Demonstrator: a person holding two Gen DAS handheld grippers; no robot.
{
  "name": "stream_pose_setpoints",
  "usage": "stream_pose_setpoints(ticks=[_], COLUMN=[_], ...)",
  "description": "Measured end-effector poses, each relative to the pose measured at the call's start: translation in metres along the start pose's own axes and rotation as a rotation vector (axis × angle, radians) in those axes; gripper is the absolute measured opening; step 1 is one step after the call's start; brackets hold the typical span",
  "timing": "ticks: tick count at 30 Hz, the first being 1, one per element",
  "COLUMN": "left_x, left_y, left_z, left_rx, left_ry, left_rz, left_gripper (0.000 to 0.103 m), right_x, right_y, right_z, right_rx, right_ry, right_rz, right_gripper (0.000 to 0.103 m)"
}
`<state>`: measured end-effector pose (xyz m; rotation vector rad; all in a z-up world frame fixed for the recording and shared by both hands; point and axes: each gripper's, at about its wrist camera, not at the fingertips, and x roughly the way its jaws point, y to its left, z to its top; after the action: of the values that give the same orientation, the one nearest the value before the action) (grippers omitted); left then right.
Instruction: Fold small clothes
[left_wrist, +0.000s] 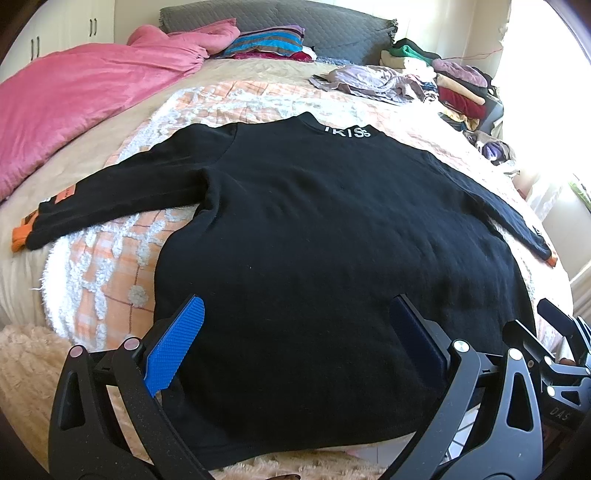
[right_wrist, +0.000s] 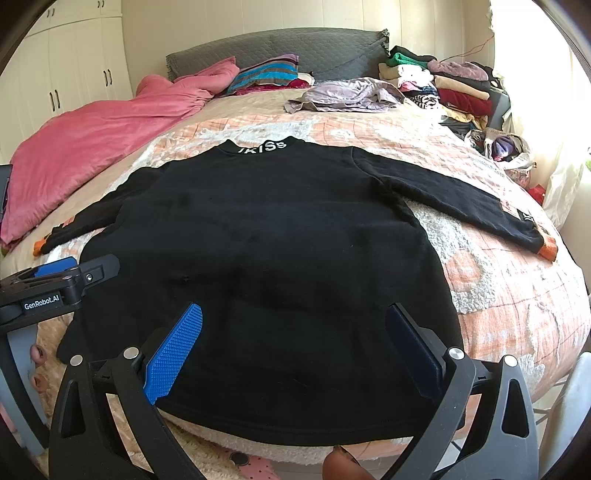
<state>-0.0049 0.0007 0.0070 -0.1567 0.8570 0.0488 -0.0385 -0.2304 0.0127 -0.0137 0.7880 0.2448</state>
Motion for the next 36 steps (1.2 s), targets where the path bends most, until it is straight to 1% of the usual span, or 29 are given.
stream_pose_setpoints(ticks=[16,22,26,36], left_x=[0.005,0.009,0.015,0.028], left_y=[-0.002,-0.006,-0.010,-0.016], left_z=[-0.001,0.005,0.012,0.045], left_rx=[0.003,0.008,0.019,0.030], left_ry=[0.011,0.013,0.015,0.019], left_rz=[-0.003,-0.003,0.003,-0.024], left_gripper=[0.094,0.094,0.094,0.094], right_x=[0.003,0.005,0.009,0.014], right_y=[-0.001,-0.003,-0.006,-0.022], right_z=[0.001,0.004,0.012,0.046], right_rx=[0.009,0.010,0.024,0.048], right_ry=[-0.002,-0.010,-0.017,-0.066], right_rz=[0.001,0.001,-0.001,-0.027], right_gripper=[0.099,0.099,0.099,0.099])
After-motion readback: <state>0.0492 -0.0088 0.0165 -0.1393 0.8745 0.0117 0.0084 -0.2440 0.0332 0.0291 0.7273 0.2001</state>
